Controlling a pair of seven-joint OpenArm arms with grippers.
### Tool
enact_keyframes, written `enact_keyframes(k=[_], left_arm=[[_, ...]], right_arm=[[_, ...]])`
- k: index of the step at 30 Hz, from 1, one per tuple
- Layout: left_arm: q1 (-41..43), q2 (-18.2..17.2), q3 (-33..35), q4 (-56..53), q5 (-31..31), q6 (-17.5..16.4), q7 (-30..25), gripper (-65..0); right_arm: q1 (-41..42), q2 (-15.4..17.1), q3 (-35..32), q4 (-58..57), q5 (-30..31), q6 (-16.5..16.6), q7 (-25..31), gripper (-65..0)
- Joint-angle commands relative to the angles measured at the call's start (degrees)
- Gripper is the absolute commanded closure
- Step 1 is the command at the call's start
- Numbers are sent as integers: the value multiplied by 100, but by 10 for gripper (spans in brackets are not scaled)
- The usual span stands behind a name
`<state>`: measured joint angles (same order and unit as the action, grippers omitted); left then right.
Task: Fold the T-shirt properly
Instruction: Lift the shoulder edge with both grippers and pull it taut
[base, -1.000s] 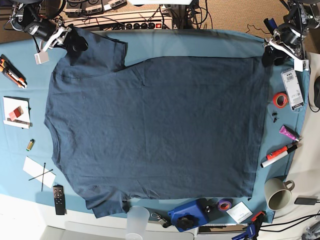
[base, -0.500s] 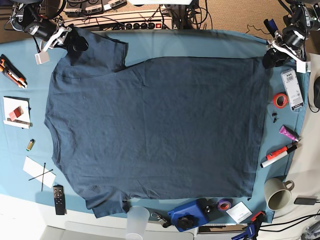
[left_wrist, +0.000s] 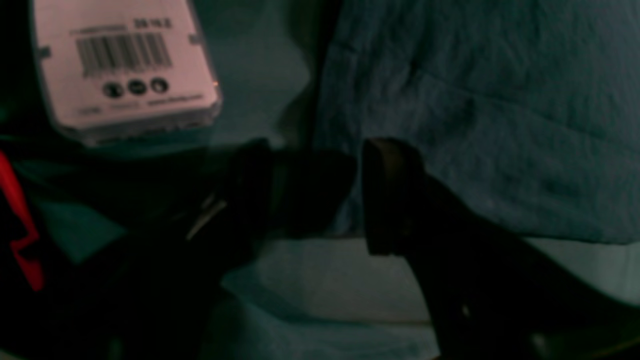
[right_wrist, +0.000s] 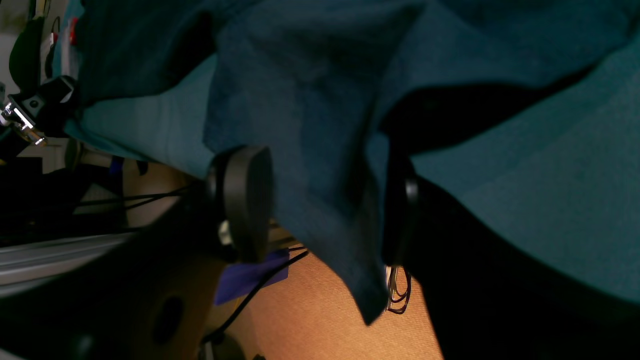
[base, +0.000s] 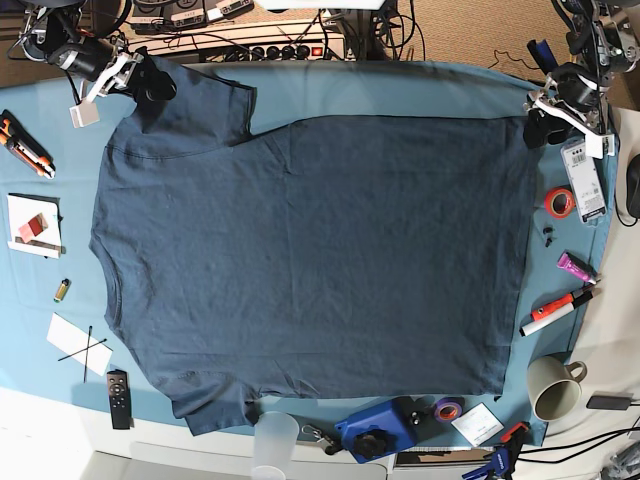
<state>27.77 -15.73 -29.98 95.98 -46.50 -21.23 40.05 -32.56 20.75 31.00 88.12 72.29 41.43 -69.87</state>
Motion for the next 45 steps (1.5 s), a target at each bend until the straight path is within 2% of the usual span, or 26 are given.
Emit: enact_keyframes(k=[1,4,6,10,12,14,19,27,37,39,41,45], left_arm=[[-125,210,313,-85,-352,-433,911,-304],[-107,216,313,-22,-772,-433,1390,-255],[-109,258,313,9,-885,-433,1572,-182],[-111,289,313,9,-883,-433,1569,-39],[-109,284,310,15,-883,-433,1567,0],[-109,286,310,50,-885,-431,1567,0],[-107,289,271,444,-879,-431,1598,0],[9,284,-297,1419,-861,-433,1906,0],[138,201,-332,1493,-855,-431,1867,0],[179,170,-332,1495,-855,-431,1867,0],[227,157,-334,1502,-765,-428,1867,0],[374,155,-494,1585,-708,-431,1858,0]], right_arm=[[-109,35,-9,-26,-570,-143,-431,-326],[-109,35,-9,-26,-570,-143,-431,-326],[-109,35,-9,-26,-570,-143,-431,-326],[-105,35,-9,-26,-566,-143,-417,-323],[-109,35,-9,-26,-568,-143,-409,-262],[-109,33,-9,-26,-566,-143,-409,-208],[-109,35,-9,-26,-568,-143,-409,-167],[-109,35,-9,-26,-570,-143,-409,-167],[-109,35,-9,-26,-568,-143,-407,-162],[-107,35,22,-26,-566,-143,-409,-99],[-109,33,114,-13,-564,-143,-409,0],[-111,35,420,142,-411,-143,-461,0]])
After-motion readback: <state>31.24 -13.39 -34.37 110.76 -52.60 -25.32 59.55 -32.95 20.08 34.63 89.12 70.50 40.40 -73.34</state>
